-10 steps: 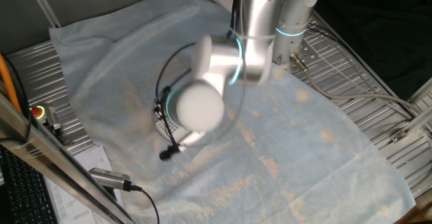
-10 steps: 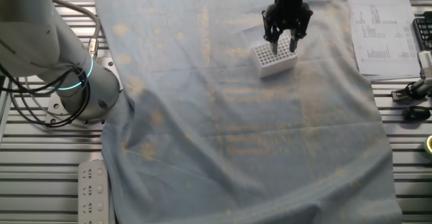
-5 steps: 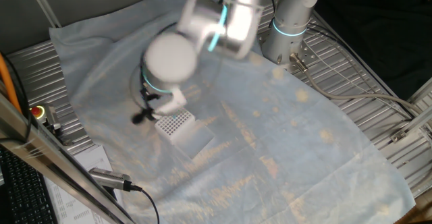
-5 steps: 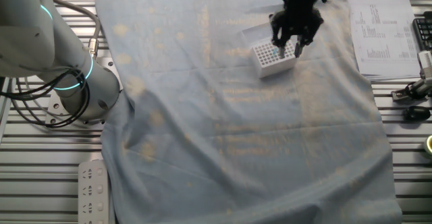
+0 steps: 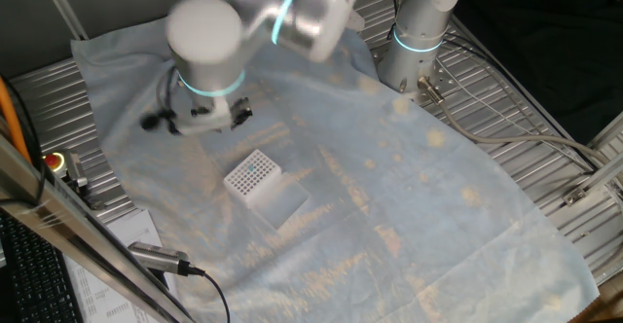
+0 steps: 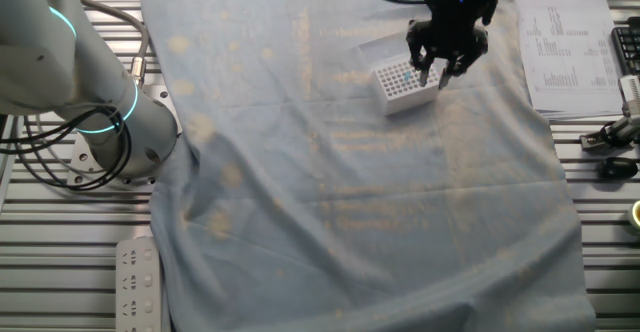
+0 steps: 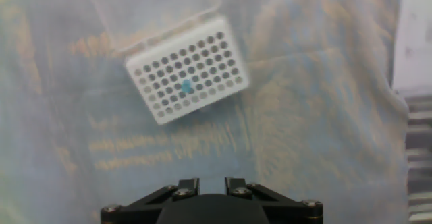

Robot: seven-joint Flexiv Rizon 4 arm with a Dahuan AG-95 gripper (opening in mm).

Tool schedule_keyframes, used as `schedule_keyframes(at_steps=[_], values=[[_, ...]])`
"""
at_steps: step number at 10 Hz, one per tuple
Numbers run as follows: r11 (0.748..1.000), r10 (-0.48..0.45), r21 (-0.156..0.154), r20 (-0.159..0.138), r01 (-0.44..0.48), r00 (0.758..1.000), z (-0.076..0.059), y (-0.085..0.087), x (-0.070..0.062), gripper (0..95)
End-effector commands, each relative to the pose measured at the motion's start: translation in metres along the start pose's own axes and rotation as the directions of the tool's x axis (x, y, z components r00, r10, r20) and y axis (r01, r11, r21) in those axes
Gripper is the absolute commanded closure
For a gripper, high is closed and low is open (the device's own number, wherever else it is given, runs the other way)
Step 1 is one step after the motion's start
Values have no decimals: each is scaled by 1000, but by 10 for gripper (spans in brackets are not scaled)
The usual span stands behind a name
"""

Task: Insert a medium pipette tip into the holder for medium pipette tips

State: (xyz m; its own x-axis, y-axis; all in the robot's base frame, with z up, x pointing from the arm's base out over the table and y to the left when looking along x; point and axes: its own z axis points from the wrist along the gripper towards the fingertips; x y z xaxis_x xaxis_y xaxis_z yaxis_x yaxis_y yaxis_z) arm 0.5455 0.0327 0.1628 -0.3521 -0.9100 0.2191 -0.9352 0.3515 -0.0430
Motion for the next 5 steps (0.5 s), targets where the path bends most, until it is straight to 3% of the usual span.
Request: schedule_keyframes(at_steps=[1,2,3,4,5], values=[[704,706,-178,72,-688,704,-3,-3,5,950],[619,780,-213,60,-756,622,-3,-3,5,950],[551,829,-243,48,-798,558,-3,-3,5,950],[518,849,-261,43,-815,526,-3,-3,5,950],[518,849,-261,43,-815,526,-3,-3,5,950]])
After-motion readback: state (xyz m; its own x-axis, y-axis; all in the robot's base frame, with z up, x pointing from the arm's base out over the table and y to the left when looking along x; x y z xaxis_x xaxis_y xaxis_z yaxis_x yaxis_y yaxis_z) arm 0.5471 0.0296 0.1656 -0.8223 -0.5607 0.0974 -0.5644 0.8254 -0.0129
